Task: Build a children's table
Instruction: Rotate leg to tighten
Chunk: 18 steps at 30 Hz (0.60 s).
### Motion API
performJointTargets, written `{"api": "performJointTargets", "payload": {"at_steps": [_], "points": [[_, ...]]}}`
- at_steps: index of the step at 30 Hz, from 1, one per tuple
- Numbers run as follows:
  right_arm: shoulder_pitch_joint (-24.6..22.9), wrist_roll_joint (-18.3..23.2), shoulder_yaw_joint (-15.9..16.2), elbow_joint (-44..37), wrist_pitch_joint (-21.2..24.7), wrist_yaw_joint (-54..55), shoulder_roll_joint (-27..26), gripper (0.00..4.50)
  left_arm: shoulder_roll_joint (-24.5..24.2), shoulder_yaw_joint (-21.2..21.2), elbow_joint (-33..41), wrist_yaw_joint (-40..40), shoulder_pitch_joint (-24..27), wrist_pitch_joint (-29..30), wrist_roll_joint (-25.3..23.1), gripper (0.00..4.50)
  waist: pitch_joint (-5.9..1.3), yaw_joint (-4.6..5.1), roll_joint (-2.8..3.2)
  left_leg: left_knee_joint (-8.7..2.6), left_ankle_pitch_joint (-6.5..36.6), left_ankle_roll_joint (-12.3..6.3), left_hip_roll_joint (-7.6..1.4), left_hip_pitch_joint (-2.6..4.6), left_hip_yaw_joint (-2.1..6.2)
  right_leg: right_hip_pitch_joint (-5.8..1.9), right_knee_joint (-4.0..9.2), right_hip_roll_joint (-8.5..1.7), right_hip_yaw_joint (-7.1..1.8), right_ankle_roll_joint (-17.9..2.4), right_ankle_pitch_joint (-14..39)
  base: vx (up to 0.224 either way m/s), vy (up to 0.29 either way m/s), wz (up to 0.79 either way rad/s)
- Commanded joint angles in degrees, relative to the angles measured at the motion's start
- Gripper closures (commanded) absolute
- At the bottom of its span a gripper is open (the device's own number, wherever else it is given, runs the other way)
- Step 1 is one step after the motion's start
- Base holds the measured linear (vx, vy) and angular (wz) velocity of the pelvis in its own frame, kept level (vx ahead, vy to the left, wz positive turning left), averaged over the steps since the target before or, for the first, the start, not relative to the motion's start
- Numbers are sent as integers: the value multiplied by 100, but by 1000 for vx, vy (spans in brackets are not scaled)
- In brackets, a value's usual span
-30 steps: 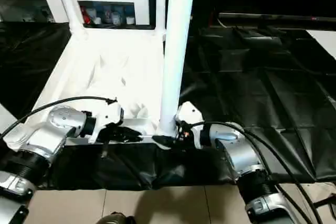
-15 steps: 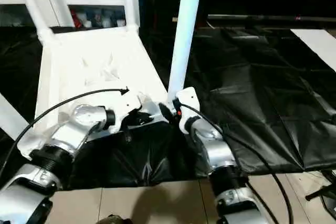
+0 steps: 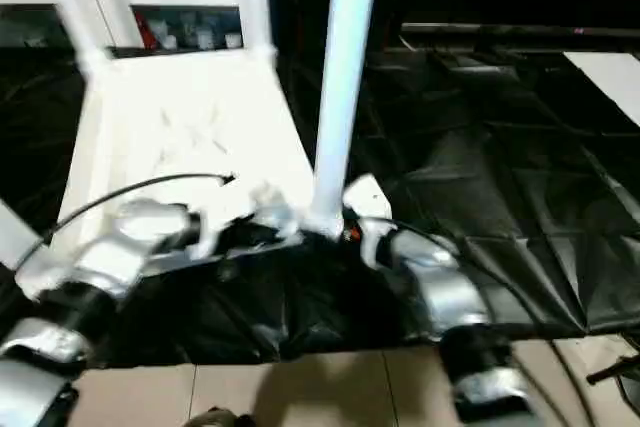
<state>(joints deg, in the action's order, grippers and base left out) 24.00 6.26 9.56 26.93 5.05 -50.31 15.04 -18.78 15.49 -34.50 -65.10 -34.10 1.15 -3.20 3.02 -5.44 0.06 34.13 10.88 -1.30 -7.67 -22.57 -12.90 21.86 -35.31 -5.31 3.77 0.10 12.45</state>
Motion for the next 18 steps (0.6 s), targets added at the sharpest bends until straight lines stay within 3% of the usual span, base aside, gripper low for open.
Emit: {"api": "performJointTargets", "payload": {"at_steps": [1,6,9,12,15,18], "points": [[-65,95,378,-261,45,-584,-13,57,113,168,181,-320,62,-140,238,450,-348,-7,-7,-453,1059,-202,-687,200,324,-153,334,-532,-319,-1640,160,0,0,0],[-82,72,472,-366,10,-1067,297,57,-130,203,271,-797,95,-51,325,450,-338,-41,-13,-478,1327,27,-693,218,330,-143,364,-562,-339,-1613,521,0,0,0],[-85,169,518,-503,124,-1315,431,74,-266,227,323,-1037,118,-7,360,450,-348,-47,-15,-476,1252,27,-692,219,329,-149,348,-557,-334,-1621,420,0,0,0],[-107,149,593,-594,163,-1517,523,93,-322,218,325,-1149,129,-19,357,450,-364,-54,-7,-450,1010,-86,-684,211,316,-148,304,-543,-322,-1691,30,0,0,0],[-132,130,637,-637,172,-1602,558,127,-365,224,317,-1225,129,-12,357,450,-355,-81,-12,-448,1061,-104,-684,216,311,-144,323,-554,-321,-1701,153,0,0,0],[-150,148,652,-656,197,-1630,541,146,-410,251,305,-1286,120,6,375,450,-354,-92,-2,-462,1166,-7,-691,223,320,-139,332,-556,-326,-1675,316,0,0,0]]}}
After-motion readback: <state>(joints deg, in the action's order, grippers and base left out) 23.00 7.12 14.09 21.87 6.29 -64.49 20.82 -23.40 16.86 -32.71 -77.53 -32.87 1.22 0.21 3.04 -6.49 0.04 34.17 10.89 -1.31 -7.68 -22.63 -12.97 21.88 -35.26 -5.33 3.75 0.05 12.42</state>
